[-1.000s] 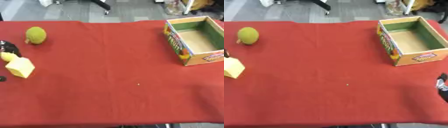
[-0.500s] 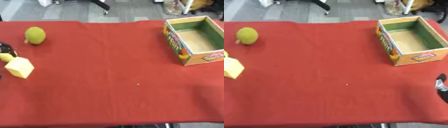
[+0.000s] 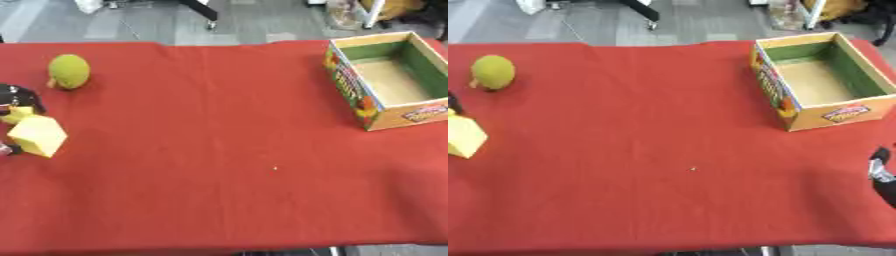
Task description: Pick up the objects with one hand, pass them to the other hand, and then place them into the box on the other side of the table.
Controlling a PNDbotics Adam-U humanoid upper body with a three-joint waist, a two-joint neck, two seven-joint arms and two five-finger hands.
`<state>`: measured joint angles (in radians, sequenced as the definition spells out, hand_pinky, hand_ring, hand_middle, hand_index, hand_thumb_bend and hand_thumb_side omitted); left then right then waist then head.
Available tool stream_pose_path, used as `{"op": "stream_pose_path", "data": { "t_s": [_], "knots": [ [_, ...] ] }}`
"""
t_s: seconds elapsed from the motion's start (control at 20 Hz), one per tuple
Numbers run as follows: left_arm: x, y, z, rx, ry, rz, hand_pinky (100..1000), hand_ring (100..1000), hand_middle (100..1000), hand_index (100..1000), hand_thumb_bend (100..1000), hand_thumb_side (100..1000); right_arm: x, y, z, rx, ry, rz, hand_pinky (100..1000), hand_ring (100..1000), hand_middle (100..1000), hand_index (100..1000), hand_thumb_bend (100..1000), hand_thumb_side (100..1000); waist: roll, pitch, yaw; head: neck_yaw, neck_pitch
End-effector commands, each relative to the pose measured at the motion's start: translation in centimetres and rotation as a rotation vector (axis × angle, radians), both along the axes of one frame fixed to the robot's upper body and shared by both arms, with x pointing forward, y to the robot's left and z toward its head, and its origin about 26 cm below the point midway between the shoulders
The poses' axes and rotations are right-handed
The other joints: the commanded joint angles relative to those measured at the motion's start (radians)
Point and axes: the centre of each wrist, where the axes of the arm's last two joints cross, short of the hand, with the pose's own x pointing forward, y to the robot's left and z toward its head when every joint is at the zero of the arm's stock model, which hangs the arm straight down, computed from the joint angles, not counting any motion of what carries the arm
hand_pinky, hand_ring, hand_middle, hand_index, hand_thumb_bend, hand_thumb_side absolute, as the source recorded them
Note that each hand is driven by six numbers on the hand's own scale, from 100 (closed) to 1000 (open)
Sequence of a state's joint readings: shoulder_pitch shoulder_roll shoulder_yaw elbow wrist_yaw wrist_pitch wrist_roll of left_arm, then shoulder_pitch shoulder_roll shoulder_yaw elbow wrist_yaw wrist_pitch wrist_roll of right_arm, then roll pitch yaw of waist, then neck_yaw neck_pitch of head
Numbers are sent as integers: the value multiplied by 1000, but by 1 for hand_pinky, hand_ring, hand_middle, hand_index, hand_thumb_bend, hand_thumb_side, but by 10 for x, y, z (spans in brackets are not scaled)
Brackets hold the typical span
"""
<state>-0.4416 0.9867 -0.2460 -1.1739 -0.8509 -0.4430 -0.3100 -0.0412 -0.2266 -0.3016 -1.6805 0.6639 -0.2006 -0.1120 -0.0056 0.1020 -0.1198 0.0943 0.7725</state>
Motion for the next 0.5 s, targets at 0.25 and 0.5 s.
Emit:
{"op": "stream_pose_path", "data": {
  "t_s": [0.25,0.5],
  "knots": [
    [6,8,0,11,4,27,821,789,803,857,476,128,0,-4,5,-15,-8,6,774,641,613,861,100,285,-2,-16,-2,-7,-2],
    [7,8,-5,-38,5,28,770,635,619,715,336,100,0,-3,2,-7,-3,6,774,641,614,861,100,283,-6,-14,-4,-7,-2]
  ]
}}
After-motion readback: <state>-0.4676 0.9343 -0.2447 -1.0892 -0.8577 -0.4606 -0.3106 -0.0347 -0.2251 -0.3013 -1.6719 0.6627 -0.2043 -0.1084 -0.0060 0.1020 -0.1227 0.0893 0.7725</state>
